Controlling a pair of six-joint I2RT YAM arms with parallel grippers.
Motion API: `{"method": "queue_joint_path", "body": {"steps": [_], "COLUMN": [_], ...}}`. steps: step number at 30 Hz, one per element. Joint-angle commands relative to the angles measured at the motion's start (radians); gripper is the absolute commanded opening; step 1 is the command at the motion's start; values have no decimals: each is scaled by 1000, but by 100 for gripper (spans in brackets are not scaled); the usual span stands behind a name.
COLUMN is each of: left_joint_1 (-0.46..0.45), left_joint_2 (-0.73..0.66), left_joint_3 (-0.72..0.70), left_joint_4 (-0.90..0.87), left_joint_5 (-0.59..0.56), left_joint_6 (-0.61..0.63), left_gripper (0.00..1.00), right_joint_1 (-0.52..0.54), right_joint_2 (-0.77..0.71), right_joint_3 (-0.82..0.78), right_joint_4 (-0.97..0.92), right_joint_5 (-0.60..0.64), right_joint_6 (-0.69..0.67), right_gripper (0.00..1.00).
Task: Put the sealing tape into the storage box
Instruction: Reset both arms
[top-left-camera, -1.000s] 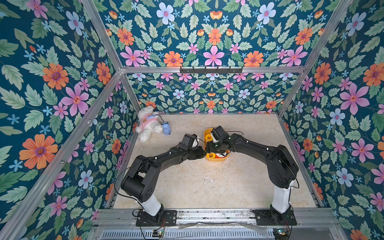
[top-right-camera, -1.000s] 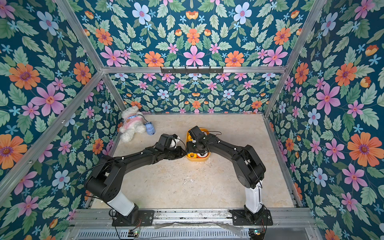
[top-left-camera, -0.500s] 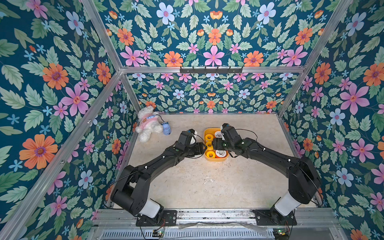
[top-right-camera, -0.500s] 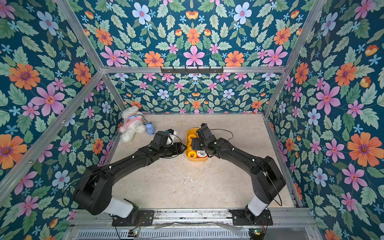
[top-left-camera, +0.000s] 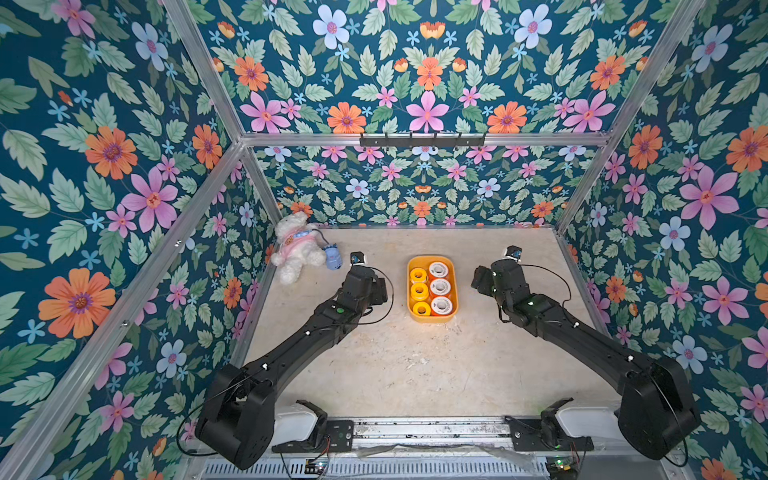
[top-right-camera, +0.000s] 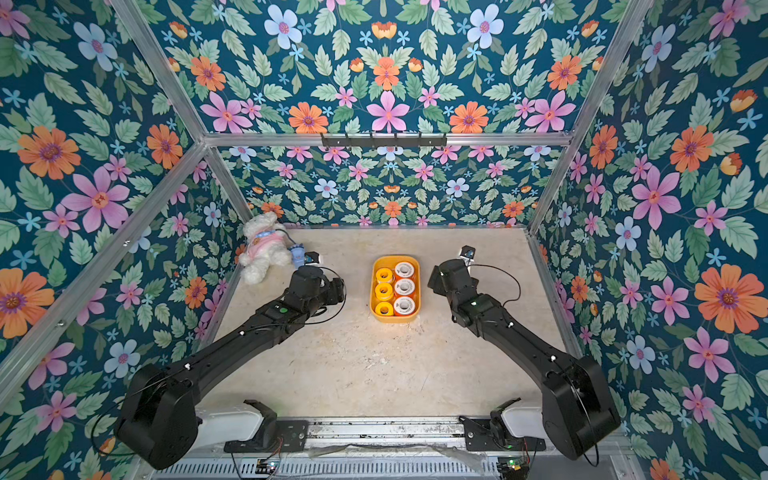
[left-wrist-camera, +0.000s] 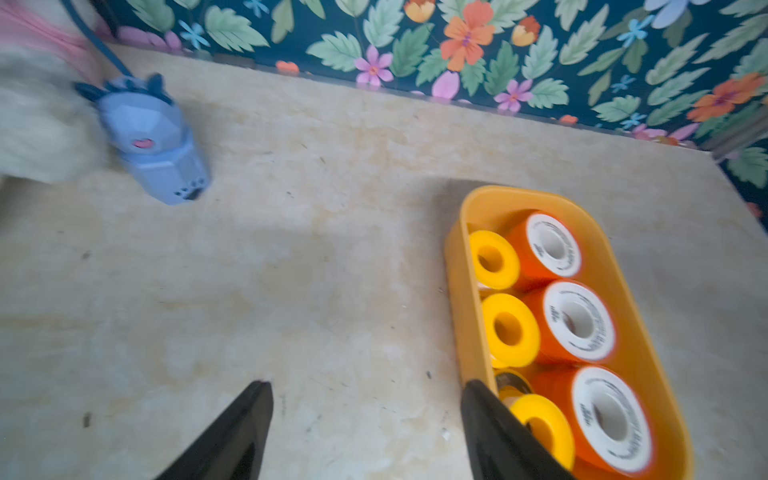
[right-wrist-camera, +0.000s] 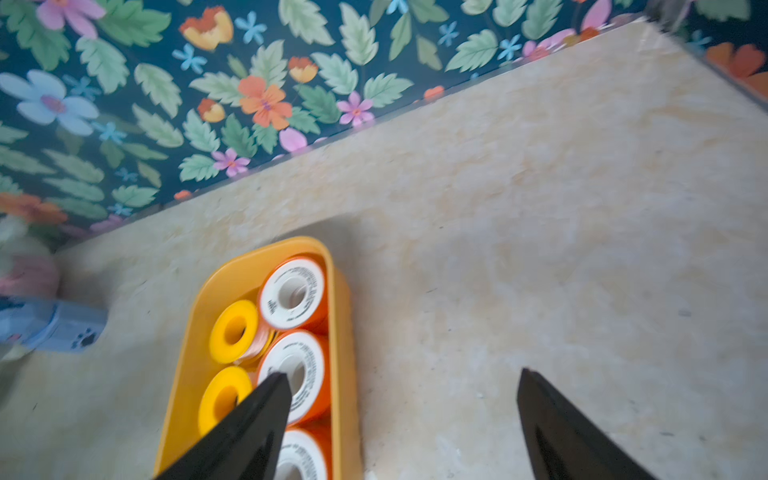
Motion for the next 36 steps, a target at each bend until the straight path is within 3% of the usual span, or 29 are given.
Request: {"method": "queue_joint_path", "body": {"steps": [1, 10, 16, 21, 25, 36], "left_joint_1": [10, 90, 176, 248, 318, 463], "left_joint_2": [-5, -1, 27, 79, 106, 195], "left_joint_3": [-23, -105, -181, -183, -246, -384], "left_joint_4": [54, 248, 425, 462, 606, 904], "left_joint_5": [-217, -323, -339, -334, -278, 31], "left_joint_6": [96, 208, 286, 302, 339, 366], "left_gripper": [78, 79, 83, 88, 99, 99], "right_joint_1": [-59, -184, -216, -237, -263, -294], "right_joint_2": [-53, -138, -102, -34, 4, 68], "right_joint_3": [-56, -230, -312, -369, -399, -565], "right_joint_4": [95, 290, 450, 626, 699, 1084], "right_joint_5": [66, 264, 435, 559, 512, 396], "right_joint_6": [-28, -147, -206, -306, -321, -423], "right_gripper": [93, 98, 99, 99, 99, 99]}}
